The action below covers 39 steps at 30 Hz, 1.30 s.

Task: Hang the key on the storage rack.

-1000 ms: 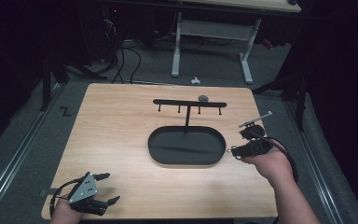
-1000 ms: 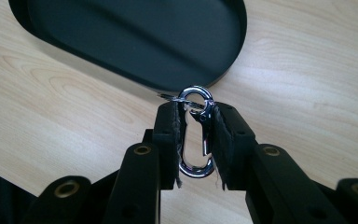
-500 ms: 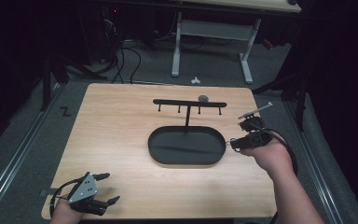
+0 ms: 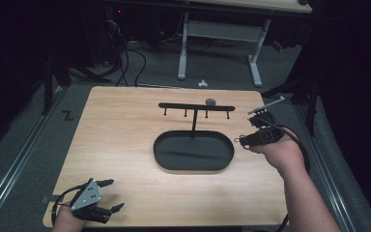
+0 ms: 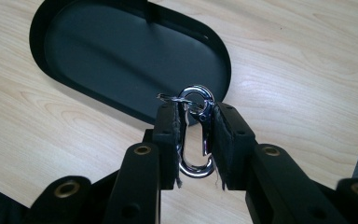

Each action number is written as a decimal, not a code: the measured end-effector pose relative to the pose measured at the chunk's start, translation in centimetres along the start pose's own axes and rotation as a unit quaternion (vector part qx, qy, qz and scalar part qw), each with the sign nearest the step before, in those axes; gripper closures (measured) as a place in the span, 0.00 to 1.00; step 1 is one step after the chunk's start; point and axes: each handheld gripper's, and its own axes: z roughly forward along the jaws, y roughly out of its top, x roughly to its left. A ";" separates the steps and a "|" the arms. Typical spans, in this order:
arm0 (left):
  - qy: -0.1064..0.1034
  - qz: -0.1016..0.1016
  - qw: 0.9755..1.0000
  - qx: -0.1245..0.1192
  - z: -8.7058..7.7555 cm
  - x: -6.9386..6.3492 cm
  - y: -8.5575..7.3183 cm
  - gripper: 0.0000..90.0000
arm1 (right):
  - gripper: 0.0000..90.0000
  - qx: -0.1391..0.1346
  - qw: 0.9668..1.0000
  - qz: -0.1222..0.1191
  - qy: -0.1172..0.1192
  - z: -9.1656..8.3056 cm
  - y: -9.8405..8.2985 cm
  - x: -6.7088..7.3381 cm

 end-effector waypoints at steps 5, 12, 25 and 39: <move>0.000 0.000 1.000 0.000 0.0 0.0 0.0 0.17 | 0.81 -0.005 1.000 0.001 -0.001 -0.4 0.5 0.0; -0.001 -0.001 1.000 0.001 0.0 0.0 0.0 0.17 | 0.81 -0.013 1.000 0.000 0.003 -0.7 1.8 0.1; -0.002 -0.002 1.000 0.000 -0.1 0.0 -0.1 0.17 | 0.81 -0.016 1.000 0.008 -0.001 0.0 3.8 -0.2; -0.002 -0.003 1.000 -0.001 -0.1 0.0 -0.2 0.17 | 0.81 -0.022 1.000 0.016 0.007 0.9 5.3 -0.3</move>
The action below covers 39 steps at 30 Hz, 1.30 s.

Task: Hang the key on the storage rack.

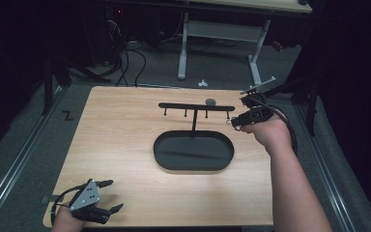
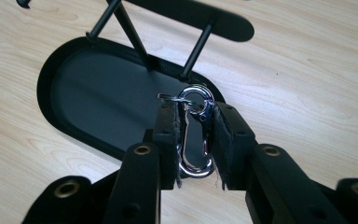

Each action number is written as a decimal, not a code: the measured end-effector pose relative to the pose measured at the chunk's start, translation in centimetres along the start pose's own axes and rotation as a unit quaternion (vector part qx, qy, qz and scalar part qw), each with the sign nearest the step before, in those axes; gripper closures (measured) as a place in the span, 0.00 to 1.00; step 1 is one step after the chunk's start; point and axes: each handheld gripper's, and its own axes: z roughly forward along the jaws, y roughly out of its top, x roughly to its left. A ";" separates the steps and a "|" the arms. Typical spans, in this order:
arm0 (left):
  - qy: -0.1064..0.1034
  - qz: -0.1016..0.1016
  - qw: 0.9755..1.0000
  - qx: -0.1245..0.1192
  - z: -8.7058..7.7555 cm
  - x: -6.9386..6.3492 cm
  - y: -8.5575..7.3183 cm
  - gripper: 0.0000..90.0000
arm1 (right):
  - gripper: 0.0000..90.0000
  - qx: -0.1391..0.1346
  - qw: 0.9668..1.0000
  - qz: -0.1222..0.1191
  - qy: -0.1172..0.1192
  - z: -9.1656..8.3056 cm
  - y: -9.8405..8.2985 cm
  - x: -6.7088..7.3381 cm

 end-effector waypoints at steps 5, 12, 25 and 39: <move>-0.001 0.000 1.000 0.001 0.0 0.0 0.0 0.17 | 0.81 -0.001 1.000 -0.003 0.001 0.0 0.5 0.1; -0.001 0.001 1.000 0.001 0.0 0.0 0.0 0.17 | 0.81 0.002 1.000 -0.004 -0.003 0.1 0.9 0.3; -0.001 0.000 1.000 0.001 0.0 0.0 0.0 0.17 | 0.81 0.006 1.000 0.002 -0.007 0.7 2.0 -0.2; -0.003 -0.001 1.000 0.003 -0.1 0.0 -0.1 0.17 | 0.79 0.008 1.000 0.016 -0.020 1.8 2.5 -0.9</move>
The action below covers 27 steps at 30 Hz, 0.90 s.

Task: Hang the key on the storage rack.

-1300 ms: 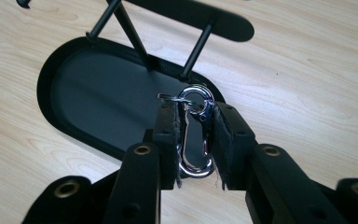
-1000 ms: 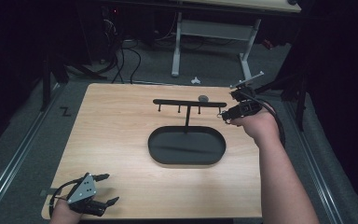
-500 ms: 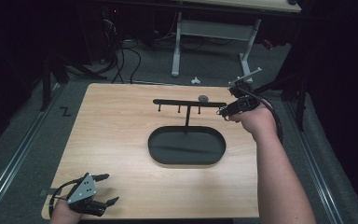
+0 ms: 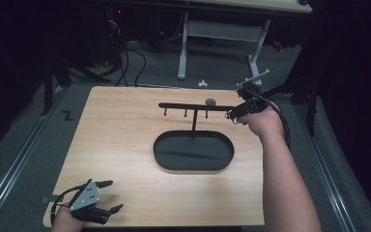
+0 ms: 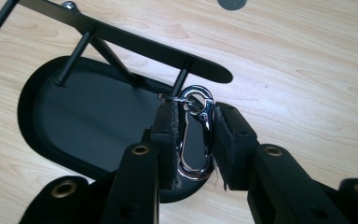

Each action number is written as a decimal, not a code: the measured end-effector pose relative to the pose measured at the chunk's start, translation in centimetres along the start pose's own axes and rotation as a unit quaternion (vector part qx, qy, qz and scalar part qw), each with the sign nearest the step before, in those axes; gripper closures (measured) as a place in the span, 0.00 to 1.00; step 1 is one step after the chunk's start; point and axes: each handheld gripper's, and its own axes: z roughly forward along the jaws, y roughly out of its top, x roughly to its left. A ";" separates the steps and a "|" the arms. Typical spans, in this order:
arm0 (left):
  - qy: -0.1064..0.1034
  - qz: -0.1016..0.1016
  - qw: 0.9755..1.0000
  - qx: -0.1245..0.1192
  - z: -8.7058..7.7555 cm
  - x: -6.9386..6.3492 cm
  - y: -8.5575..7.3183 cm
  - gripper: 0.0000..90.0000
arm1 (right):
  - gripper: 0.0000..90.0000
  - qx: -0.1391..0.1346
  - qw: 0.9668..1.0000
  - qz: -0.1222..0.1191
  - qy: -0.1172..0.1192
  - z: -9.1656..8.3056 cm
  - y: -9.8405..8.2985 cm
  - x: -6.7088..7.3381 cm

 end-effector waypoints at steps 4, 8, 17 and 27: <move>0.000 0.000 1.000 0.000 0.0 0.0 0.0 0.17 | 0.79 0.000 1.000 0.003 0.000 0.0 -0.1 -0.1; -0.001 0.001 1.000 0.001 0.0 0.0 0.0 0.17 | 0.78 -0.002 1.000 0.004 0.001 0.0 0.0 -0.1; -0.002 -0.001 1.000 0.001 0.0 0.0 0.0 0.17 | 0.78 0.001 1.000 0.006 -0.005 0.2 0.0 0.1; -0.001 -0.002 1.000 0.000 -0.2 -0.1 -0.1 0.17 | 0.77 -0.004 1.000 0.009 -0.006 0.1 0.0 0.2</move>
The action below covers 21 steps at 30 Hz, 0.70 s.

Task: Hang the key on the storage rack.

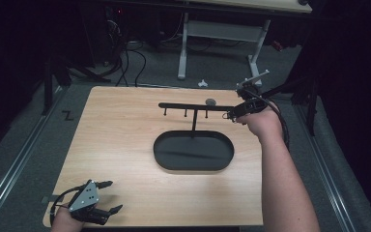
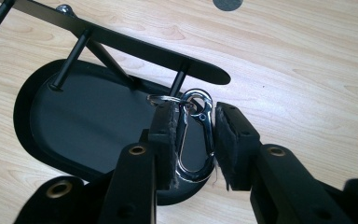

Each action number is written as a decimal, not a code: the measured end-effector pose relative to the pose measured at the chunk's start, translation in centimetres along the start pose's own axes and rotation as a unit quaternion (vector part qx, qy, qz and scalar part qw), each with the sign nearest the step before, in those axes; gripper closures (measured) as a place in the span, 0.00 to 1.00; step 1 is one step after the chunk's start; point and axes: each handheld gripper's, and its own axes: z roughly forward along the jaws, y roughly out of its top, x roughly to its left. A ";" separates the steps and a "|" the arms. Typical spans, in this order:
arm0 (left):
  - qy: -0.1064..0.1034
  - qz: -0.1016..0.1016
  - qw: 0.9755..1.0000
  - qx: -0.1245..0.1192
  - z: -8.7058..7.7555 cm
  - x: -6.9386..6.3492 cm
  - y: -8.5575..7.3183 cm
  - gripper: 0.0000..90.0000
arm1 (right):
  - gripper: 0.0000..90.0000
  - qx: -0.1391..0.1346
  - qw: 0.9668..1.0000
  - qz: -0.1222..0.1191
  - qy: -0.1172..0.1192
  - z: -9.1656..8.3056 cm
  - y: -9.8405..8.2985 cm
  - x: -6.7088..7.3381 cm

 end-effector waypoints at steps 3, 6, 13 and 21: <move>0.000 0.000 1.000 0.000 0.0 0.0 0.0 0.17 | 0.77 -0.002 1.000 -0.002 -0.001 -0.2 -0.1 0.0; -0.001 0.001 1.000 0.001 0.1 0.0 0.0 0.17 | 0.77 -0.004 1.000 -0.002 0.002 -0.2 -0.1 0.0; -0.001 0.001 1.000 0.001 0.0 0.0 0.0 0.17 | 0.77 -0.003 1.000 0.004 0.003 0.0 -0.9 -0.2; 0.003 0.001 1.000 0.000 -0.3 -0.1 -0.2 0.17 | 0.74 0.004 1.000 0.004 0.004 0.6 -2.1 -0.5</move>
